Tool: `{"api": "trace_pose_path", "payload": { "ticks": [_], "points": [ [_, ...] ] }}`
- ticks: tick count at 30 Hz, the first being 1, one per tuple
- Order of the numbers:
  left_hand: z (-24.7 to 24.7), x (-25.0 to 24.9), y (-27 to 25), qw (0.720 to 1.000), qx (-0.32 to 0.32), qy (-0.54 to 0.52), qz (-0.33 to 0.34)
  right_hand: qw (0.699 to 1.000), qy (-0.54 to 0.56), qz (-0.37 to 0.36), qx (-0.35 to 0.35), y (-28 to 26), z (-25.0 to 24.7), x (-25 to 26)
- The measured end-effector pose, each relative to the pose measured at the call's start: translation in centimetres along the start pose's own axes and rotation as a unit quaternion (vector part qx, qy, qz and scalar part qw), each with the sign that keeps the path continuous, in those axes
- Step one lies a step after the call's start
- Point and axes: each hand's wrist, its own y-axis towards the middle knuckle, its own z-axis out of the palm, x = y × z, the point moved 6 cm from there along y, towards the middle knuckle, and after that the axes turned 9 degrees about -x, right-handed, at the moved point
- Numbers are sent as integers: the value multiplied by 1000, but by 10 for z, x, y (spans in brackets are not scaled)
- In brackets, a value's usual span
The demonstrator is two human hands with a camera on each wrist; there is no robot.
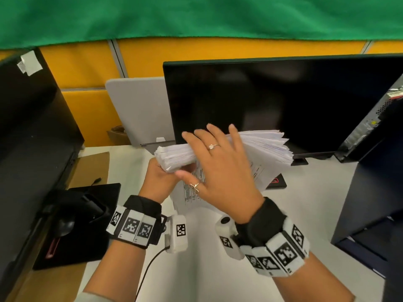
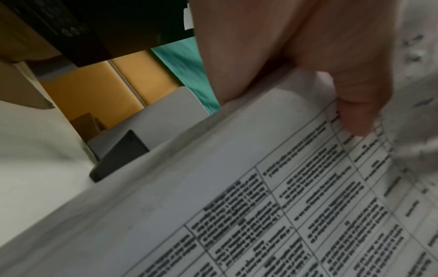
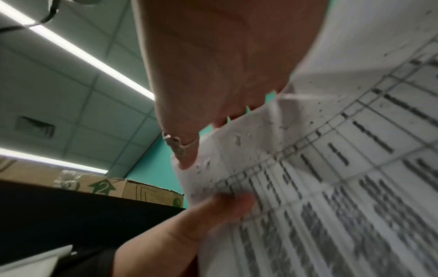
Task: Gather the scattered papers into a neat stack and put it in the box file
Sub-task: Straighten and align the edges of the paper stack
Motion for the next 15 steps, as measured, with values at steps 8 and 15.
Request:
{"api": "trace_pose_path", "payload": {
  "ticks": [8, 15],
  "points": [
    [-6, 11, -3, 995, -49, -30, -76, 999, -15, -13, -25, -2, 0, -11],
    [-39, 12, 0, 995, -29, -88, -31, 926, 210, 243, -198, -32, -10, -100]
  ]
}}
